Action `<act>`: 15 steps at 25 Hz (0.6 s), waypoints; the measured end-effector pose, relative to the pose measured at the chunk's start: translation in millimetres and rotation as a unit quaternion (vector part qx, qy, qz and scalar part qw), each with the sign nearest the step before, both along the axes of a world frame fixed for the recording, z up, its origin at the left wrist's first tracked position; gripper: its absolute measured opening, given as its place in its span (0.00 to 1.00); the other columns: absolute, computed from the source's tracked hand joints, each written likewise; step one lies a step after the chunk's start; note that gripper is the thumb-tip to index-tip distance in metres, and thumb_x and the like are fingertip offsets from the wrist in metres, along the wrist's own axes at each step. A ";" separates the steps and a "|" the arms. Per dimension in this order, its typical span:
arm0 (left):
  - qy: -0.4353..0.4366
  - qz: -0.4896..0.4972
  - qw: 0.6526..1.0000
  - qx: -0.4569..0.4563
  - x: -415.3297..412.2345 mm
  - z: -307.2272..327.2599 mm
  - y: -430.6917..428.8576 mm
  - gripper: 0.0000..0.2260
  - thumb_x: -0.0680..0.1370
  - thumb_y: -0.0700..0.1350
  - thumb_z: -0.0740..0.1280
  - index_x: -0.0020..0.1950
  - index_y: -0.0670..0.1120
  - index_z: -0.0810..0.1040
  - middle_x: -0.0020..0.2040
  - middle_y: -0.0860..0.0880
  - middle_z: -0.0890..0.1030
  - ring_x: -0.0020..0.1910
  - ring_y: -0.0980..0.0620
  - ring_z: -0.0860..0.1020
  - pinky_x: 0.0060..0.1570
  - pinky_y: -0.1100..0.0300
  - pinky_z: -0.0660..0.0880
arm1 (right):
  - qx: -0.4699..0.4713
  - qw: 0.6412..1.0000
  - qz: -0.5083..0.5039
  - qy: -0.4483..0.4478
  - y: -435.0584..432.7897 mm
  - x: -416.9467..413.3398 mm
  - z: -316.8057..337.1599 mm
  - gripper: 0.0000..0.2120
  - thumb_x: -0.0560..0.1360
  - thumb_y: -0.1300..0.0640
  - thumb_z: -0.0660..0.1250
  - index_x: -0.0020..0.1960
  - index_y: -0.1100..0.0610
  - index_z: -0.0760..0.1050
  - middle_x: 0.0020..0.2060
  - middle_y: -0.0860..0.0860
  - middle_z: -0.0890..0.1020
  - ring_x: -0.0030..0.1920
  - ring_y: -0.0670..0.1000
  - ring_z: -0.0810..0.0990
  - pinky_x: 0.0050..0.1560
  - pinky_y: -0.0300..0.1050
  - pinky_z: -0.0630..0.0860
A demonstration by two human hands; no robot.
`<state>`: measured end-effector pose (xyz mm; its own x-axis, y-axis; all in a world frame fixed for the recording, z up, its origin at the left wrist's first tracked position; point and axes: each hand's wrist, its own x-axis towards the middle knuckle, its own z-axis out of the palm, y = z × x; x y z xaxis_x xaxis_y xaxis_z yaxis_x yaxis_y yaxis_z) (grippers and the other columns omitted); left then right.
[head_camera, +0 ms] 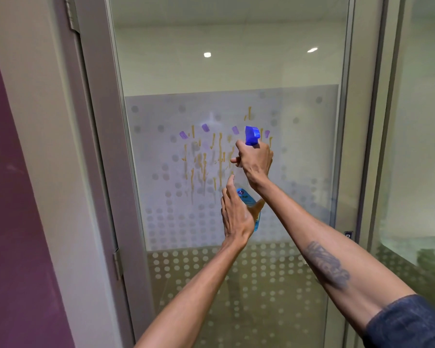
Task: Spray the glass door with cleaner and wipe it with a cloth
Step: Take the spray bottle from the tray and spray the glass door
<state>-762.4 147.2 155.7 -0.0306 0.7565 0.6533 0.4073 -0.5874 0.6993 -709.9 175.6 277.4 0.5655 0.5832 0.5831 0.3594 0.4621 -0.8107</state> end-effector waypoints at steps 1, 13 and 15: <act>0.000 0.000 1.000 -0.001 4.5 -0.7 -0.4 0.46 0.70 0.54 0.78 0.81 0.49 0.56 0.71 0.47 0.70 0.71 0.45 0.70 0.66 0.51 0.69 | 0.002 1.000 0.006 0.006 -1.1 5.6 -1.5 0.12 0.73 0.56 0.67 0.33 0.57 0.70 0.23 0.49 0.75 0.26 0.44 0.85 0.29 0.34 0.70; 0.054 -0.012 0.998 -0.021 57.4 0.7 -9.8 0.48 0.69 0.59 0.78 0.81 0.51 0.55 0.67 0.47 0.71 0.66 0.44 0.73 0.61 0.48 0.74 | 0.014 0.996 0.008 0.089 -11.0 68.6 -5.9 0.08 0.71 0.53 0.69 0.36 0.55 0.73 0.27 0.50 0.80 0.27 0.50 0.86 0.35 0.48 0.81; 0.052 -0.018 0.998 -0.022 64.7 1.2 -11.7 0.48 0.69 0.58 0.78 0.81 0.50 0.55 0.67 0.47 0.71 0.66 0.44 0.72 0.62 0.49 0.73 | 0.007 0.997 -0.011 0.072 -12.4 74.9 -5.9 0.10 0.71 0.53 0.68 0.34 0.54 0.72 0.23 0.48 0.76 0.27 0.48 0.86 0.35 0.47 0.80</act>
<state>-697.8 135.6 157.0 0.0629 0.7836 0.6180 0.4591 -0.5725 0.6792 -634.9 163.2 271.5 0.6570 0.5614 0.5031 0.2497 0.4676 -0.8479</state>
